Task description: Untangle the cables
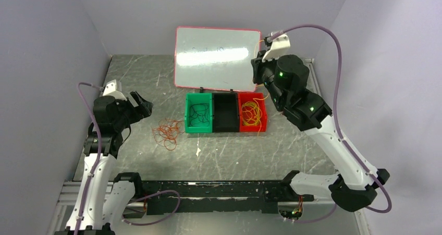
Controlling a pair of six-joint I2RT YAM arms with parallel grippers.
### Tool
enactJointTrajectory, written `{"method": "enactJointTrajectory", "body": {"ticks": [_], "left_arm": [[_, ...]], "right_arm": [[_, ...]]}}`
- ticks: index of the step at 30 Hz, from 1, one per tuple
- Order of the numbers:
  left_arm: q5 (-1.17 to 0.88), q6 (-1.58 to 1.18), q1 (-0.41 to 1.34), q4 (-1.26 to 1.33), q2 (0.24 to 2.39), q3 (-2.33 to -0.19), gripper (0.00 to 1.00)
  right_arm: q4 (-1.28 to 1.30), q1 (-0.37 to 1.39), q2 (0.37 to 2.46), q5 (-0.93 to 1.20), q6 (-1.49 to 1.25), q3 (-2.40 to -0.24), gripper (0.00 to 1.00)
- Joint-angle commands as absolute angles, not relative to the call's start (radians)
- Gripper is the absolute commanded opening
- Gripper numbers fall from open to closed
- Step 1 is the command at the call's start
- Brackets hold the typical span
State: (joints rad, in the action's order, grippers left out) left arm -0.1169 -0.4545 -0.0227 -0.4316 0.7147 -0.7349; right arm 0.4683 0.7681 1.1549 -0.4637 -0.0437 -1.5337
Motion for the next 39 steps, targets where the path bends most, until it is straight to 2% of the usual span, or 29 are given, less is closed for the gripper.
{"method": "enactJointTrajectory", "body": {"ticks": [1, 15, 30, 39], "left_arm": [[-0.167, -0.378, -0.032, -0.49, 0.701, -0.784, 0.87], [-0.202, -0.318, -0.033, -0.468, 0.669, -0.75, 0.86], [-0.228, -0.318, -0.032, -0.447, 0.672, -0.735, 0.83], [-0.238, -0.315, -0.032, -0.444, 0.669, -0.73, 0.82]], "right_arm": [[0.415, 0.669, 1.189, -0.307, -0.017, -1.561, 0.0], [0.237, 0.353, 1.292, 0.011, -0.061, -1.494, 0.0], [0.247, 0.338, 1.128, 0.082, -0.226, -1.134, 0.0], [0.235, 0.335, 1.143, 0.096, -0.239, -1.021, 0.0]]}}
